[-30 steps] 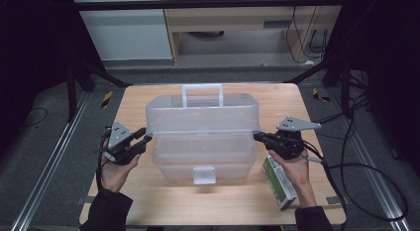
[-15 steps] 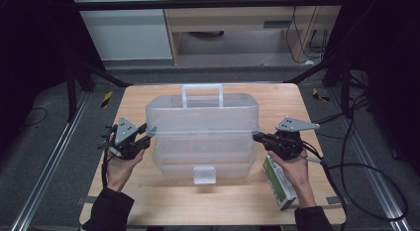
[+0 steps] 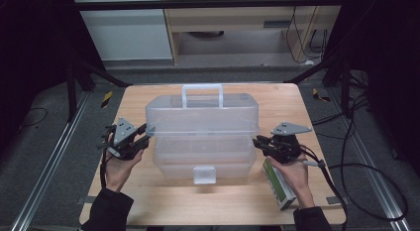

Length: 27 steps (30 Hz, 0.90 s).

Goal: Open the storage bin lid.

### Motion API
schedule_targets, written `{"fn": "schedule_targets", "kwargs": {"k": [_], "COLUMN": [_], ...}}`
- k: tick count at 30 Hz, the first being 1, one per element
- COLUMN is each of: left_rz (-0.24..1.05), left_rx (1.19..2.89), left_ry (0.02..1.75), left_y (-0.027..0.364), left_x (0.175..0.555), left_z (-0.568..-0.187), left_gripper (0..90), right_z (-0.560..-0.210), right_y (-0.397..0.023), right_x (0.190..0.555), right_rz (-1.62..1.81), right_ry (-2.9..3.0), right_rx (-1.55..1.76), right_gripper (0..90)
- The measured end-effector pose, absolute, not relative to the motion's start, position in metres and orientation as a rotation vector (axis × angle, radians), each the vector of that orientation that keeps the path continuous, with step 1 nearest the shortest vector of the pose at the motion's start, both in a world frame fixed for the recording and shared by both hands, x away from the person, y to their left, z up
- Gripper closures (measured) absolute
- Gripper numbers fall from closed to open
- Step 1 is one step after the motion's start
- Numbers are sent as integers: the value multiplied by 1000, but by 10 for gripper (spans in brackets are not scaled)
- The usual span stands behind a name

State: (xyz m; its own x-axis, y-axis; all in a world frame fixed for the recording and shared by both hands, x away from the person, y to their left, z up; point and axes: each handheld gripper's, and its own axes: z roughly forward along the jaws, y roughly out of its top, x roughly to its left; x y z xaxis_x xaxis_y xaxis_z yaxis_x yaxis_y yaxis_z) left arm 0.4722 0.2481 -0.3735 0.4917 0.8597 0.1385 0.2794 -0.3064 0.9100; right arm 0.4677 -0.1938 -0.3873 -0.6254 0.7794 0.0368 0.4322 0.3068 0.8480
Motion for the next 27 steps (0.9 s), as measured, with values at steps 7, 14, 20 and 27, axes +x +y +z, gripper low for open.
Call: {"fn": "schedule_targets", "kwargs": {"k": [7,14,20,27], "left_rz": [807,802,798,790], "left_rx": [1836,1832,1829,1825], "left_ry": [956,959,959,960], "left_y": [248,248,249,249], "left_x": [472,472,472,474], "left_z": [-373,-374,-374,-373], "left_gripper": [705,704,704,704], "right_z": [-397,-406,-411,-413], "right_y": [-199,-193,-189,-188], "right_x": [467,470,471,473], "right_rz": [1216,1167,1132,1138], "right_ry": [2196,2246,2272,2276], "right_rx": [1138,1141,1153,1164], "right_gripper": [714,692,702,721]}}
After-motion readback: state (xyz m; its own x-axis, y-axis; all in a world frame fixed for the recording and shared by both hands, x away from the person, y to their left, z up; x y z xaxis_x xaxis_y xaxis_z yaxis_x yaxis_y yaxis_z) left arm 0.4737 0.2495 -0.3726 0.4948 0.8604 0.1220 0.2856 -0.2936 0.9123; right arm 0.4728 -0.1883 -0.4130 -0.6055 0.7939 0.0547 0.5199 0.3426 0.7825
